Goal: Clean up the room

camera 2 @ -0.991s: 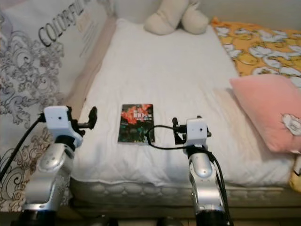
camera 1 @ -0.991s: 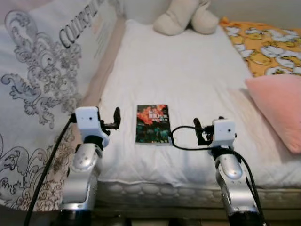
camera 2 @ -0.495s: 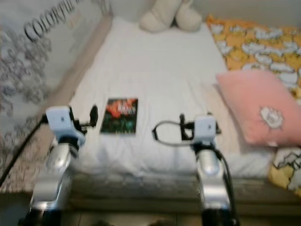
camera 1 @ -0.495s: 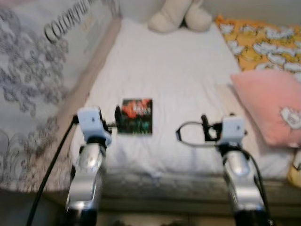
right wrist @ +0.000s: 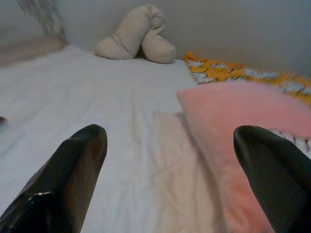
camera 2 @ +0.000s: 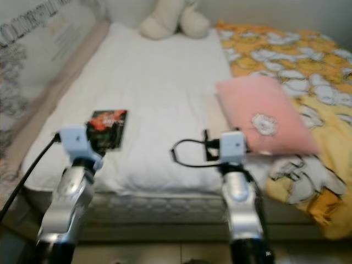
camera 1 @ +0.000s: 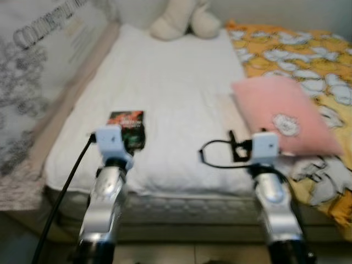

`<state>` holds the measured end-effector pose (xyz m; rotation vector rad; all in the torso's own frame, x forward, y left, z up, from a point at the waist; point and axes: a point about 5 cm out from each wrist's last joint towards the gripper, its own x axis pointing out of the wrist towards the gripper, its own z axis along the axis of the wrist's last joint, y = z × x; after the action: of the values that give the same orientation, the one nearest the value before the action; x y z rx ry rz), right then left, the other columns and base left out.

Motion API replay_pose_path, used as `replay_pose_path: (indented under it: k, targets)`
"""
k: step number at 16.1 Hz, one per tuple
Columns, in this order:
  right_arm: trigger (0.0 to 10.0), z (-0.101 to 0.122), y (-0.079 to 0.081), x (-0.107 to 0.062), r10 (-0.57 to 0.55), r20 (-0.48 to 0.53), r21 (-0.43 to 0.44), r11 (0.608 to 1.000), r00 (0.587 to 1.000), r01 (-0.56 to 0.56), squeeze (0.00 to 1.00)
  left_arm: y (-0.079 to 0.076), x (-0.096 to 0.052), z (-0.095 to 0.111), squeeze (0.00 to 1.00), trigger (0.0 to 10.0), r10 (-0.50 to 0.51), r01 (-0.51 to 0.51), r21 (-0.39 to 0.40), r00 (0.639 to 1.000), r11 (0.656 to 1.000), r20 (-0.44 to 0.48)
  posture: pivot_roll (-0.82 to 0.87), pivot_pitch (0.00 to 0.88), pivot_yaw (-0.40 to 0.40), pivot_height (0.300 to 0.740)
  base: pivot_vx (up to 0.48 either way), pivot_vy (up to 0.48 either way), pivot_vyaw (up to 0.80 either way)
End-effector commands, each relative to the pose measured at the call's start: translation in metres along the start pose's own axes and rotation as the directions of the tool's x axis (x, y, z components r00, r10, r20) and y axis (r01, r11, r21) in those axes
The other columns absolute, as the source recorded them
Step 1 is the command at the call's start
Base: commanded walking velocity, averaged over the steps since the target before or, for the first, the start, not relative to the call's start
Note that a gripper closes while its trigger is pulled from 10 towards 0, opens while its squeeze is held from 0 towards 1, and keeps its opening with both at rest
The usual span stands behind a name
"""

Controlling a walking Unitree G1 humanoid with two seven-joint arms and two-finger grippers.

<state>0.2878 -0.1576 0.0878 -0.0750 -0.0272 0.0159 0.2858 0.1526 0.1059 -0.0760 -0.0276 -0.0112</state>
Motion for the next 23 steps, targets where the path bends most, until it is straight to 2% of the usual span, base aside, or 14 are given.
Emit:
replay_pose_path:
  k: [1,5,8,10,11,13,14,16,17,18,20,23]
  targets:
    - [10.0,-0.008,-0.013,-0.005,-0.041,-0.046,0.045,0.998,0.998,0.043,1.00,0.002,-0.002,-0.001,0.00,10.0,0.000,0.000,0.006,1.000,1.000,0.001,-0.08,0.000,0.049,0.736,0.000,-0.458,0.00]
    - [10.0,-0.005,-0.012,-0.005,-0.024,-0.018,-0.009,1.000,1.000,0.023,1.00,0.000,0.005,0.003,0.00,10.0,-0.006,0.006,0.008,1.000,1.000,0.015,-0.09,0.000,0.053,0.736,0.000,-0.455,0.00]
    - [10.0,0.000,-0.009,-0.008,0.011,0.016,-0.052,0.999,1.000,-0.010,1.00,-0.002,0.002,0.000,0.00,10.0,-0.022,0.022,0.010,1.000,1.000,0.012,-0.10,0.000,0.049,0.736,0.000,-0.446,0.00]
    - [10.0,-0.003,-0.012,-0.015,0.008,0.012,-0.053,0.999,1.000,-0.007,1.00,-0.001,-0.007,-0.006,0.00,10.0,-0.034,0.034,0.006,0.999,0.999,-0.007,-0.11,0.000,0.048,0.736,0.000,-0.442,0.00]
    - [10.0,-0.006,-0.016,-0.024,-0.001,0.007,-0.044,0.999,1.000,0.002,1.00,0.003,-0.020,-0.014,0.00,10.0,-0.039,0.040,0.016,0.999,0.999,-0.025,-0.11,0.000,0.046,0.736,0.000,-0.442,0.00]
    - [10.0,-0.012,-0.026,-0.043,-0.026,0.004,-0.054,0.998,1.000,0.026,1.00,0.014,-0.037,-0.019,0.00,10.0,-0.026,0.026,0.006,0.999,1.000,-0.026,-0.12,0.000,0.038,0.736,0.000,-0.433,0.00]
    - [10.0,-0.019,-0.031,-0.052,-0.032,-0.028,-0.071,0.997,0.999,0.030,1.00,0.013,-0.042,-0.020,0.00,10.0,-0.054,0.054,0.019,0.998,0.998,-0.029,-0.12,0.000,0.036,0.736,0.000,-0.416,0.00]
    - [10.0,-0.030,-0.033,-0.058,-0.017,-0.081,-0.091,0.996,0.997,0.010,1.00,0.012,-0.037,-0.020,0.00,10.0,-0.060,0.061,0.030,0.998,0.998,-0.035,-0.12,0.000,0.036,0.736,0.133,-0.351,0.00]
    - [10.0,-0.029,-0.026,-0.050,0.013,-0.087,-0.102,0.995,0.996,-0.022,1.00,0.004,-0.023,-0.011,0.00,10.0,-0.066,0.066,0.023,0.998,0.998,-0.008,-0.13,0.000,0.040,0.736,0.000,0.000,0.00]
    - [10.0,-0.023,-0.021,-0.041,0.021,-0.067,-0.090,0.996,0.998,-0.027,0.00,-0.004,-0.012,-0.001,0.00,10.0,-0.083,0.083,0.010,0.996,0.997,0.031,-0.13,0.000,0.045,0.736,0.000,0.000,0.00]
    - [10.0,-0.014,-0.018,-0.029,0.002,-0.037,-0.095,0.995,0.999,-0.006,0.00,-0.014,-0.004,0.007,0.00,10.0,-0.086,0.088,-0.033,0.995,0.996,0.050,-0.14,0.000,0.054,0.736,0.480,0.000,0.00]
    - [10.0,-0.011,-0.018,-0.026,-0.008,-0.031,-0.099,0.995,1.000,0.005,0.00,-0.015,-0.002,0.004,0.00,10.0,-0.086,0.087,-0.051,0.996,0.995,0.036,-0.15,0.000,0.060,0.736,0.480,0.000,0.00]
